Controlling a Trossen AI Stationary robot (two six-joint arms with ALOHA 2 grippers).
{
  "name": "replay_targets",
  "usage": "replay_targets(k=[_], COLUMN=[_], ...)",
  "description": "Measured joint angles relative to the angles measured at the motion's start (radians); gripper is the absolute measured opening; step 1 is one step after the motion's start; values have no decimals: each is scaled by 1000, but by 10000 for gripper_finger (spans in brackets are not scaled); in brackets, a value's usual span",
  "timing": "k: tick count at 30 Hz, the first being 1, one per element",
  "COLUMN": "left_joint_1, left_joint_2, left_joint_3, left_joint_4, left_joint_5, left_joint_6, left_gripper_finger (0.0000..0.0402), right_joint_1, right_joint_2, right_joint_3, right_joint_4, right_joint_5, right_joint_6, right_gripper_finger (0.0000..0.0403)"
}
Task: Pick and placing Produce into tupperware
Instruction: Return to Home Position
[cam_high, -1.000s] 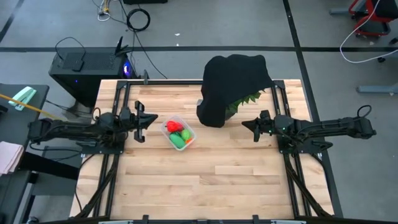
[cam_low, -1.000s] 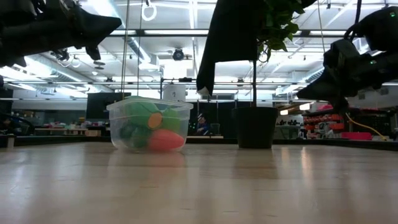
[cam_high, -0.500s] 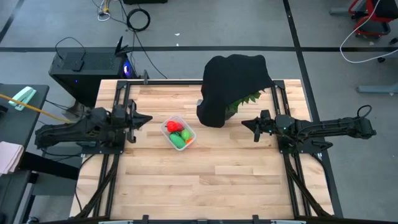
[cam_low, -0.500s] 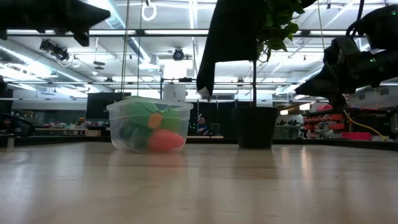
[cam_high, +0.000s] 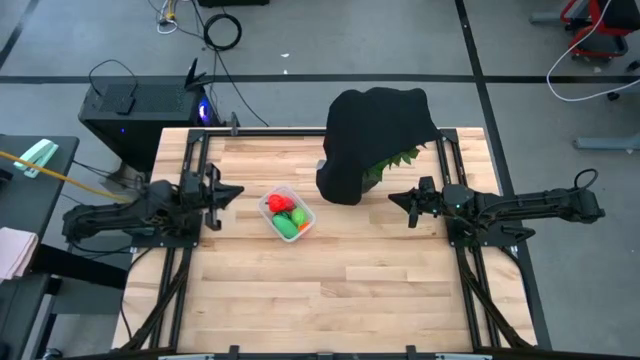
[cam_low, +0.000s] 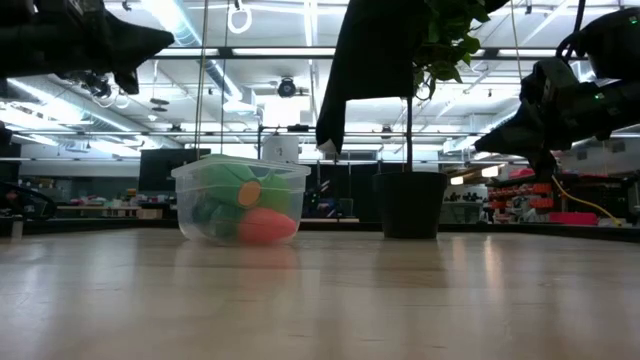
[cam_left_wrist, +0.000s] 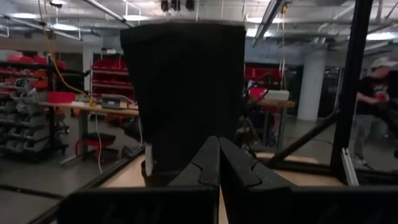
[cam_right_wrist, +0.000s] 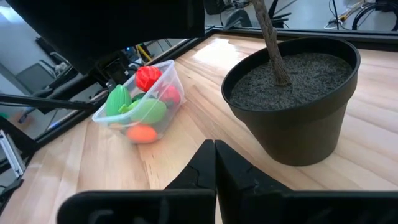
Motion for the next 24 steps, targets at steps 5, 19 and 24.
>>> replay_targets(k=[5,19,24], left_joint_1=[0,-6,-29], left_joint_2=[0,0,-22], left_joint_3=[-22,-47,-64], left_joint_4=[17,54,10], left_joint_5=[-10,-33,-37], left_joint_6=[12,11,-13], left_gripper_finger=[3,3,3], right_joint_1=[0,0,0], right_joint_2=[0,0,0], right_joint_3=[0,0,0], right_joint_4=[4,39,44], right_joint_5=[0,0,0], right_joint_6=[0,-7,-22], right_gripper_finger=[2,3,2])
